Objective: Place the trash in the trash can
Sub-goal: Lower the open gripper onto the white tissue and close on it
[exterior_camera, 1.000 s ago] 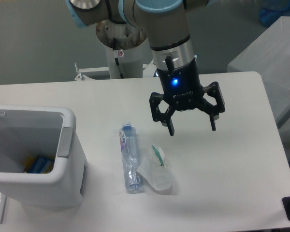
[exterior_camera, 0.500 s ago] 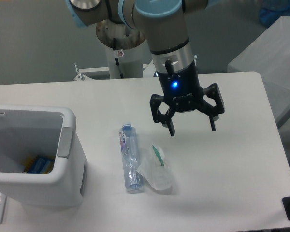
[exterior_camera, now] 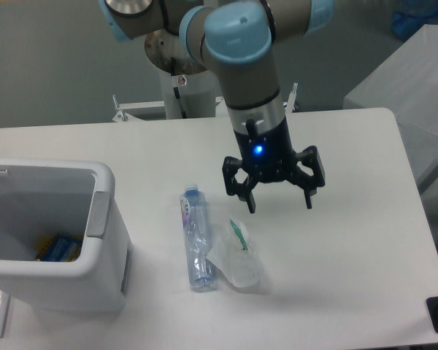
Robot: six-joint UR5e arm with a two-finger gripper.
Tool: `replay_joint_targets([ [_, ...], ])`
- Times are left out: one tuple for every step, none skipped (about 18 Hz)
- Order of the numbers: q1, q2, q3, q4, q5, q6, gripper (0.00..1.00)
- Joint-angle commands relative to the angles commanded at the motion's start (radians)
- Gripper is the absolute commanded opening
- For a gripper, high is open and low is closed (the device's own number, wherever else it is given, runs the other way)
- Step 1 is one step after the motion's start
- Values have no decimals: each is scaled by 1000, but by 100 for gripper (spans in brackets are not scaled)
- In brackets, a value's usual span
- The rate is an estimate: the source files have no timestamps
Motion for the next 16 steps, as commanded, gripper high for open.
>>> replay_joint_targets([
  [0,-18,-18,9,2,-3,100],
  [0,-38,-38,24,5,-3,100],
  [0,-57,-54,43,5,3,100],
  [0,-75,-64,55,6,5,100],
  [0,-92,-74,57,5,5,100],
  [0,-109,-81,58,3,6,100],
  [0,-126,-81,57,3,2,100],
  [2,-144,-75,57,2,-3,100],
  [5,-161,-63,57,-2,-5,100],
  [6,-179,-48,57,-5,-15,100],
  [6,-201,-37,55,-5,-43,100],
  [6,-219,-32,55,-11,-82,100],
  [6,-233,-25,57,-27,-113,100],
  [6,-250,-14,55,-52,-129,100],
  [6,-265,-3,55,-70,-133,100],
  [6,-275,-2,55,-77,-135,100],
])
